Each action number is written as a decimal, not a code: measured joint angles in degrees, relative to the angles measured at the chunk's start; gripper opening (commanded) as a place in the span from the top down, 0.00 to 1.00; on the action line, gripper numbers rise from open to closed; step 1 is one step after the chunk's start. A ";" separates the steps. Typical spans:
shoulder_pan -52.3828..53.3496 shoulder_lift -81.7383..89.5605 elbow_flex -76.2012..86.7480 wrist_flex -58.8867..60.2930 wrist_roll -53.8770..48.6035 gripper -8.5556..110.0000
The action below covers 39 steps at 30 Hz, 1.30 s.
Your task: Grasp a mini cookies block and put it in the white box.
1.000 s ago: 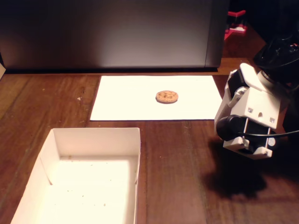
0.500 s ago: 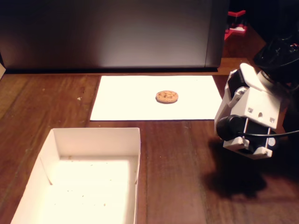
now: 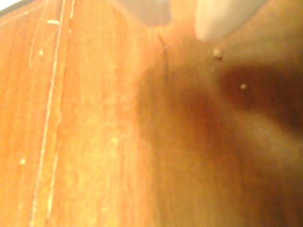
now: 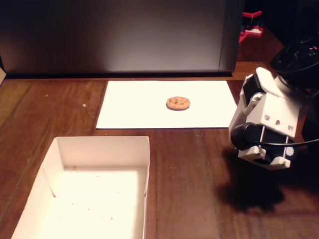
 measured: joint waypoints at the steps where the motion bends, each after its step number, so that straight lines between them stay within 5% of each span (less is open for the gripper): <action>1: 0.00 0.00 0.00 0.00 0.00 0.93; 25: 5.80 -0.18 -3.16 -5.71 -9.58 0.93; 39: 11.43 -27.42 -32.08 -5.71 -0.70 0.93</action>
